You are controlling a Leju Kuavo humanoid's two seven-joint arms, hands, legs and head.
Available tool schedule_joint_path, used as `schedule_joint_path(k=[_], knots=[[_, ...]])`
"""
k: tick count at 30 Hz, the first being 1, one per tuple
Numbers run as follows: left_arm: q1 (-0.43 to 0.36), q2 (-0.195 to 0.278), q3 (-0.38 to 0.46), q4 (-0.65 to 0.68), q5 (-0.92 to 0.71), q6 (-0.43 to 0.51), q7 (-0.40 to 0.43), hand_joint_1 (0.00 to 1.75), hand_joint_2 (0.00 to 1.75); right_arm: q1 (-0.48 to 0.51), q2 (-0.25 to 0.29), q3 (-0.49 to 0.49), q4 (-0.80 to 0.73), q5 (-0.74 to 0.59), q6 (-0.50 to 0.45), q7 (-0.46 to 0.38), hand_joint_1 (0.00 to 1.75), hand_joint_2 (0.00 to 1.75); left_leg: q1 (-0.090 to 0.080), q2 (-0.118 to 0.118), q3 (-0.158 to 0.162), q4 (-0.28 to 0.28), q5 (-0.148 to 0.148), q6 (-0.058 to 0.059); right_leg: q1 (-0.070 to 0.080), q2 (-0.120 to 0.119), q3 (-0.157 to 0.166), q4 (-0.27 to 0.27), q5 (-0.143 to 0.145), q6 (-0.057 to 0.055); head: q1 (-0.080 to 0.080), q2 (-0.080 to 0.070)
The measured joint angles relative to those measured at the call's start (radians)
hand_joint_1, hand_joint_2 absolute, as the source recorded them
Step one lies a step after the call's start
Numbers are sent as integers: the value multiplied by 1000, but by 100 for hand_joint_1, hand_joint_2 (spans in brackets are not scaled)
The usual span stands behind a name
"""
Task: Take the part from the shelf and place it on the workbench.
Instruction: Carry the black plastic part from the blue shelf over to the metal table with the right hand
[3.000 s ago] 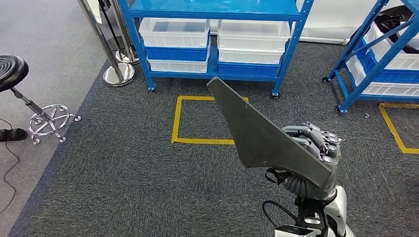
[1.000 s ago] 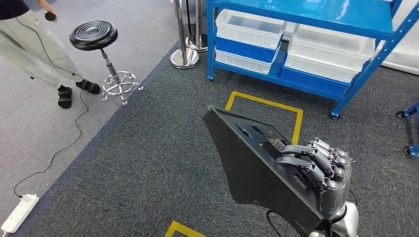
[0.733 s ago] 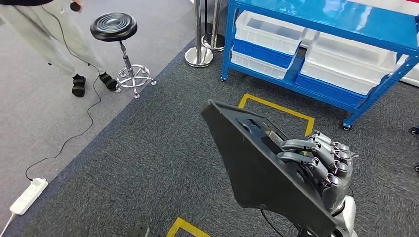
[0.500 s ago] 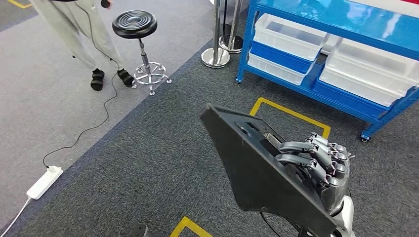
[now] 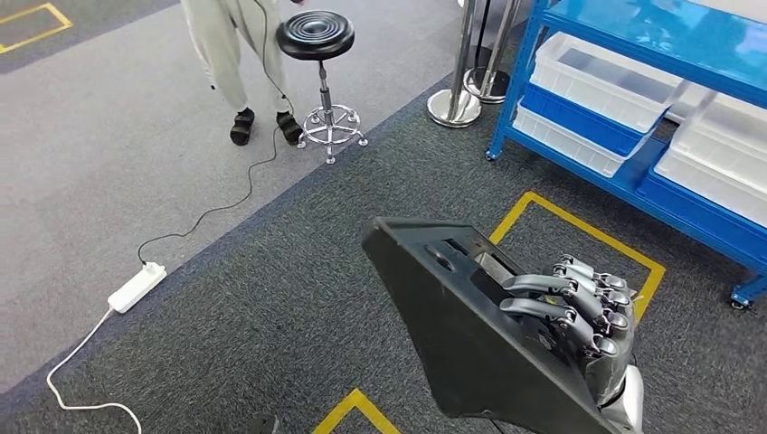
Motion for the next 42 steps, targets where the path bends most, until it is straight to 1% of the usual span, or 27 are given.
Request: schedule_joint_path(k=[2, 3, 5, 7, 9, 10, 11, 12, 13, 14, 16, 18, 20, 22, 24, 26, 27, 28, 29, 31, 33, 35, 36, 38, 40, 41, 42], knots=[[-3, -1, 0, 0, 2, 3, -1, 0, 0, 3, 0, 0, 0, -3, 0, -1, 175, 175, -10, 31, 43, -84, 20, 14, 4, -19, 5, 0, -5, 9, 0, 0], [-3, -2, 0, 0, 3, 4, -1, 0, 0, 4, 0, 0, 0, -4, 0, -2, 175, 175, -15, 32, 45, -92, 16, 19, 5, -28, 7, -2, -6, 14, 0, 0], [-1, -3, 0, 0, 4, 5, -2, 0, 0, 5, 0, -1, 0, -4, 0, -2, 175, 175, -13, 8, 47, -103, 22, 28, 5, -40, 14, -5, -10, 24, 0, 0], [-2, -4, 0, 0, 4, 6, -1, 0, 0, 6, 0, -2, 0, -6, 0, -2, 175, 175, -5, -14, 55, -118, 31, 40, 3, -1, 6, 28, -39, 32, 0, 0], [-4, -6, 0, 0, 5, 6, 3, 0, 0, 11, 0, -4, 0, -10, 0, -3, 175, 175, -2, -37, 57, -123, 36, 47, 0, 56, -45, 139, -102, 35, 1, 0], [-4, -7, 0, 0, 6, 7, 6, 0, 0, 14, 0, -5, 0, -12, 0, -3, 175, 175, -2, -49, 57, -122, 36, 48, 0, 70, -79, 204, -129, 36, 1, 0], [-3, -8, 0, 0, 6, 8, 10, 0, 0, 18, 0, -6, 0, -13, 0, -3, 175, 175, -3, -63, 57, -121, 36, 48, 0, 75, -105, 250, -139, 38, 1, 0], [-2, -8, 0, 0, 5, 10, 16, 0, 0, 21, 0, -6, 0, -15, 0, -2, 175, 175, -2, -77, 57, -119, 35, 48, -1, 77, -117, 263, -129, 39, 1, 0], [-2, -8, 0, 0, 6, 14, 23, 0, 0, 23, 0, -6, 0, -15, 0, -2, 175, 175, -2, -92, 57, -116, 34, 47, -3, 79, -110, 236, -98, 40, 1, 0], [-1, -9, 0, 0, 6, 18, 30, 0, 0, 26, 0, -6, 0, -16, 0, -1, 175, 175, -1, -106, 57, -111, 31, 44, -6, 89, -87, 175, -55, 41, 1, 0], [-2, -11, 0, 0, 8, 27, 40, 0, 0, 31, 0, -6, 0, -11, 0, 1, 175, 175, 0, -134, 51, -96, 25, 34, -14, 135, -39, 59, 0, 41, 1, 0], [-3, -10, 0, 0, 10, 23, 43, 0, 0, 37, 0, -6, -1, 1, 0, 6, 175, 175, 0, -155, 40, -87, 23, 23, -13, 161, -25, 22, 6, 36, 1, 0], [-4, -2, 1, 0, 12, 0, 42, 0, 0, 38, 0, -7, -1, 15, 0, 17, 175, 175, 2, -170, 33, -87, 26, 12, -12, 140, -25, 19, 10, 24, 1, 0], [-6, 7, 0, 0, 13, -24, 38, 0, 0, 37, 0, -7, -1, 24, 0, 27, 175, 175, 0, -135, 17, -55, 6, 2, -14, 115, -18, 11, 13, 9, 0, 0], [-13, 13, 0, 0, 15, -39, 34, 0, 0, 37, 0, -7, -1, 28, 0, 33, 175, 175, 0, -74, -33, 51, -51, -7, -11, 87, -14, 6, 12, -3, 0, 0], [-16, 17, 0, 0, 19, -41, 27, 0, 0, 37, 0, -7, -1, 30, 0, 40, 175, 175, 5, -49, -94, 175, -99, -13, -6, 57, -13, 6, 10, -7, -1, 0], [-16, 18, 1, 0, 22, -33, 23, 0, 0, 37, 0, -7, -1, 30, 0, 43, 175, 175, 6, -45, -105, 198, -99, -14, -5, 43, -12, 6, 9, -7, -1, 0], [-14, 17, 1, 0, 28, -22, 19, 0, 0, 36, 0, -7, -1, 30, 0, 46, 175, 175, 7, -41, -96, 180, -81, -13, -4, 30, -11, 6, 7, -7, -1, 0], [-13, 16, 1, 0, 33, -9, 16, 0, 0, 36, 0, -7, -1, 31, 0, 49, 175, 175, 7, -34, -66, 125, -50, -10, -3, 18, -8, 6, 5, -5, -1, 0], [-11, 12, 3, 0, 39, 7, 13, 0, 0, 35, 0, -7, -1, 31, 0, 51, 175, 175, -1, 6, 10, -16, 3, 2, 0, -3, -2, 7, -1, 1, -1, 0], [-11, 9, 5, 0, 40, 11, 13, 0, 0, 33, 0, -7, -2, 31, 0, 53, 175, 175, -10, 31, 43, -85, 16, 15, 3, -22, 3, 6, -5, 11, -1, 0], [-8, 8, 7, 0, 41, 12, 13, 0, 0, 31, 0, -7, -2, 31, 0, 54, 175, 175, -12, 11, 44, -94, 18, 25, 5, -42, 8, 1, -7, 21, -1, 0], [-5, 7, 8, 0, 41, 12, 13, 0, 0, 30, -1, -7, -2, 31, 0, 55, 175, 175, -10, 0, 48, -102, 22, 30, 4, -38, 12, 2, -12, 27, 0, 0], [-6, 5, 9, 0, 43, 12, 13, 0, 0, 27, -2, -7, -2, 31, 0, 55, 175, 175, -4, -23, 58, -119, 32, 43, 0, 8, -6, 53, -48, 34, 0, 0], [-8, 4, 10, 0, 45, 13, 14, 0, 0, 28, -5, -7, -2, 30, -1, 56, 175, 175, -4, -45, 59, -122, 35, 50, -3, 63, -65, 174, -108, 37, 1, 0], [-8, 4, 11, 0, 46, 14, 14, 0, 0, 28, -5, -7, -2, 29, 0, 57, 175, 175, -4, -58, 59, -121, 35, 51, -3, 73, -97, 230, -126, 39, 1, 0], [-7, 4, 12, 0, 47, 15, 14, 0, 0, 28, -6, -7, -1, 27, 0, 59, 175, 175, -5, -72, 59, -120, 34, 51, -4, 76, -118, 260, -126, 41, 1, 0]])
